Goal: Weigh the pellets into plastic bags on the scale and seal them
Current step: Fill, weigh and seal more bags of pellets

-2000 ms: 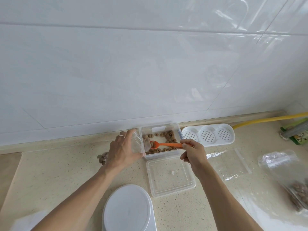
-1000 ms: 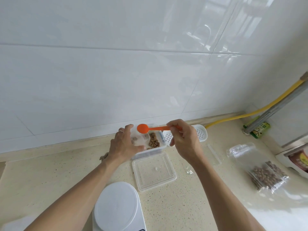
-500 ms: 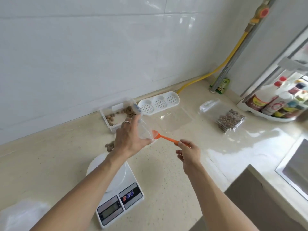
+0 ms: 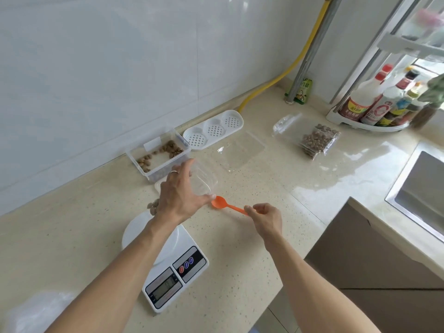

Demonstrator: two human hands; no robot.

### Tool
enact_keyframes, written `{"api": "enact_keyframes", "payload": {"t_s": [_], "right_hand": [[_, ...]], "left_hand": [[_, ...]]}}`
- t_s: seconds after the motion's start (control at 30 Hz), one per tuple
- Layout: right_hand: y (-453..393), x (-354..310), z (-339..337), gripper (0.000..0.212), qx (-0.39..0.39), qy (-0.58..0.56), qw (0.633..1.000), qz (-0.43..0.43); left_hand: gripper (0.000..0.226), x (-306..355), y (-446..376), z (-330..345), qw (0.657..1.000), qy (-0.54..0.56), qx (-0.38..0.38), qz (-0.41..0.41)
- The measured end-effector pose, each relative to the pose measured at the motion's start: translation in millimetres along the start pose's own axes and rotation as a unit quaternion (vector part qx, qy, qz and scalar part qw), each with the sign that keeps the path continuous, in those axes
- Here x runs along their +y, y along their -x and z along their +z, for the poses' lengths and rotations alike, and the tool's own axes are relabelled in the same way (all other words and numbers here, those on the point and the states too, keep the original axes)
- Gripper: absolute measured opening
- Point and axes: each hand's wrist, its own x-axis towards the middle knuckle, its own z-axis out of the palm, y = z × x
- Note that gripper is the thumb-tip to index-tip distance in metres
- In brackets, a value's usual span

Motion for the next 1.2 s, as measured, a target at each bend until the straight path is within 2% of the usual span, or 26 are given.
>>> {"api": "enact_keyframes", "payload": {"t_s": [0.07,0.17,0.27,0.37,0.47,0.57,0.63,0.7,0.8,0.87,1.0,1.1,1.13,1.2], "right_hand": [[-1,-9,1,0.037,0.028,0.061,0.998,-0.007],[5,-48,0,0.035,0.035,0.007,0.997,-0.066],[24,-101,-1,0.04,-0.068,-0.039,0.983,-0.163],[43,-142,4,0.035,-0.163,0.01,0.959,-0.234],[50,-163,11,0.014,-0.175,0.126,0.931,-0.296],[58,-174,17,0.017,-0.162,0.192,0.905,-0.345],[64,-179,19,0.018,-0.179,0.18,0.897,-0.361],[68,-184,20,0.019,-0.203,0.148,0.893,-0.374],[70,-192,21,0.019,-0.233,0.111,0.888,-0.38],[70,-197,22,0.02,-0.24,0.082,0.894,-0.371],[61,-189,27,0.018,-0.267,0.052,0.904,-0.331],[48,-166,45,0.011,-0.264,0.116,0.903,-0.32],[43,-157,52,0.007,-0.256,0.125,0.909,-0.303],[34,-138,65,0.014,-0.249,0.111,0.93,-0.246]], "left_hand": [[0.099,-1,-1,-1,1.0,0.009,-0.001,0.0],[0.099,1,-2,-2,1.0,0.021,-0.001,0.0],[0.102,4,-3,-4,0.999,0.039,-0.001,-0.006],[0.106,3,-2,-7,0.998,0.059,0.002,-0.003],[0.112,1,1,-13,0.996,0.09,0.004,0.007],[0.12,0,5,-24,0.993,0.117,-0.008,-0.001],[0.121,-3,8,-34,0.988,0.148,-0.029,-0.015],[0.102,-14,9,-43,0.974,0.211,-0.065,-0.045],[0.043,-33,13,-50,0.939,0.298,-0.128,-0.114],[0.013,-49,17,-51,0.936,0.29,-0.133,-0.148],[0.013,-78,27,-57,0.949,0.239,-0.113,-0.172],[0.011,-91,33,-64,0.957,0.192,-0.081,-0.204],[0.014,-94,36,-66,0.957,0.183,-0.064,-0.214],[0.021,-99,42,-69,0.956,0.175,-0.027,-0.235]]}}
